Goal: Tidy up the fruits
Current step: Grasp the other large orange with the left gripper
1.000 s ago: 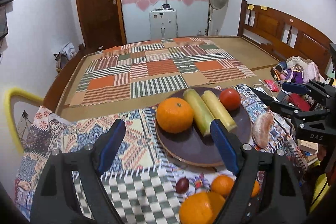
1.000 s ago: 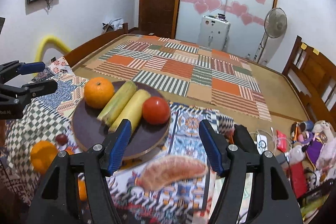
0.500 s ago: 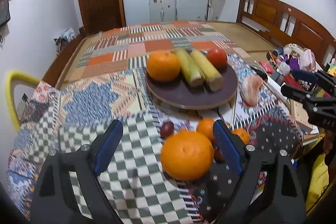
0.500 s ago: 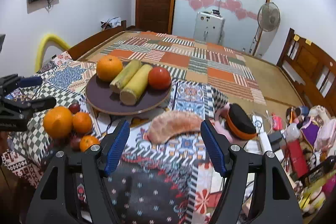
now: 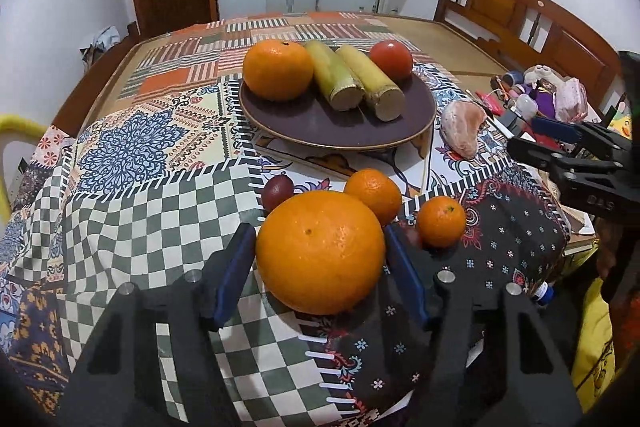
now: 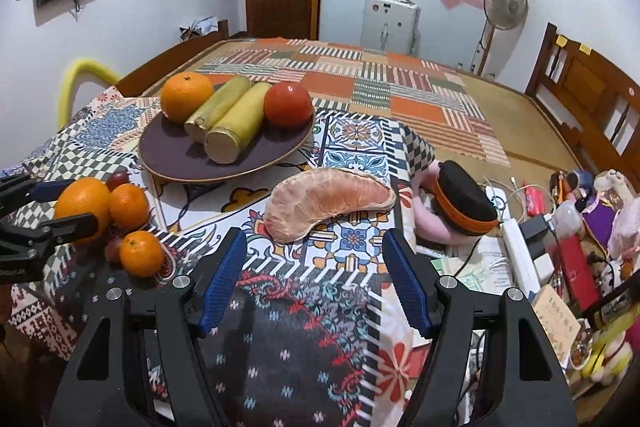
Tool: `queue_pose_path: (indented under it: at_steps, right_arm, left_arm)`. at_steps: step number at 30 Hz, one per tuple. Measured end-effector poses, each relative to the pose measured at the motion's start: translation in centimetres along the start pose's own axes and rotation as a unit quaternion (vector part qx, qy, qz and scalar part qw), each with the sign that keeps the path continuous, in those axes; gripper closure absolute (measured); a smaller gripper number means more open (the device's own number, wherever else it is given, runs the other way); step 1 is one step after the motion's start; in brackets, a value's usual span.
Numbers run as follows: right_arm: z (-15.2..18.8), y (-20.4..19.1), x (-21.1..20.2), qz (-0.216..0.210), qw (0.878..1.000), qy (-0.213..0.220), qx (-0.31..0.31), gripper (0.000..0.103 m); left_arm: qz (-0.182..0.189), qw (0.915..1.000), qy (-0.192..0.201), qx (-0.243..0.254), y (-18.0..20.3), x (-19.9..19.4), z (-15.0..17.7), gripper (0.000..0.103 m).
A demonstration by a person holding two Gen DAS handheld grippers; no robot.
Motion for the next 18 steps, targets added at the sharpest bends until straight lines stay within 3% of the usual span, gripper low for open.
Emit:
queue_pose_path:
  at_steps: [5,7,12,18]
  right_arm:
    - [-1.1,-0.7,1.9,0.000,1.000,-0.017,-0.001,0.035]
    - [-1.3,-0.9,2.6,-0.004,1.000,-0.025,-0.002,0.026]
    - [-1.7,-1.3,3.7,0.026,0.999,-0.031,-0.013,0.025]
    - [-1.8,-1.1,4.5,0.025,0.998,-0.050,0.000,0.026]
  left_arm:
    - [0.009,1.0000,0.000,0.003,-0.2,-0.5,0.4,0.039]
    - [0.011,0.9999,0.003,0.002,-0.6,-0.9,0.7,0.039]
    - [-0.007,0.9997,0.024,-0.001,-2.6,-2.8,1.2,0.039]
    - [-0.039,0.9987,0.028,-0.014,-6.1,-3.3,1.2,0.039]
Point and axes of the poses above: each gripper's, at about its wrist camera, not at the fingertips, and x roughly the way its jaws point, y to its right, z to its underside, the point moved 8 cm from there along x, roughly the way its jaws point, and after that the axes turned 12 degrees about -y, right-handed, at the moved point
